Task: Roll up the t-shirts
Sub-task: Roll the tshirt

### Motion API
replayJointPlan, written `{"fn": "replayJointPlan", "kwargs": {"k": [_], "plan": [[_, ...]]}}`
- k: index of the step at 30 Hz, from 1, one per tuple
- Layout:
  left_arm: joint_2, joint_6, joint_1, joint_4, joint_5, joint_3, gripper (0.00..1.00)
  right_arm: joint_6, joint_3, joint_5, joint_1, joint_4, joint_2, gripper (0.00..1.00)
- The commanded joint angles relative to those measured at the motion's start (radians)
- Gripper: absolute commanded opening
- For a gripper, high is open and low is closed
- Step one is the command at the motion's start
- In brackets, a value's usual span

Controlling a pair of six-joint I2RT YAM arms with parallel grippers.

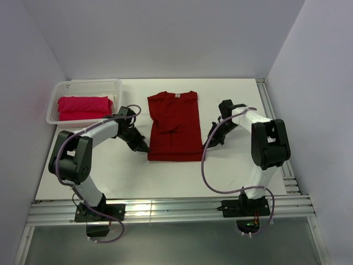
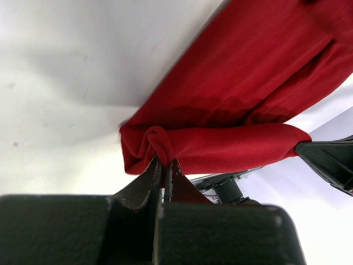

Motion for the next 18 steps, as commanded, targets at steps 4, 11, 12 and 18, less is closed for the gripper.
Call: {"fn": "replayJointPlan", "kwargs": {"k": [4, 11, 12, 18], "plan": [[0.057, 0.034, 0.014, -0.004, -0.001, 0.098, 0.00, -0.013, 0.077, -0.014, -0.030, 0.000, 0.047, 0.05], [0.093, 0.043, 0.023, -0.014, -0.004, 0.137, 0.00, -0.001, 0.146, -0.032, -0.034, 0.003, 0.096, 0.08], [0.098, 0.045, 0.025, -0.014, -0.004, 0.139, 0.00, 0.001, 0.152, -0.032, -0.034, 0.001, 0.101, 0.08], [0.106, 0.050, 0.034, -0.011, -0.006, 0.141, 0.00, 0.010, 0.170, -0.043, -0.036, 0.012, 0.128, 0.08]]}}
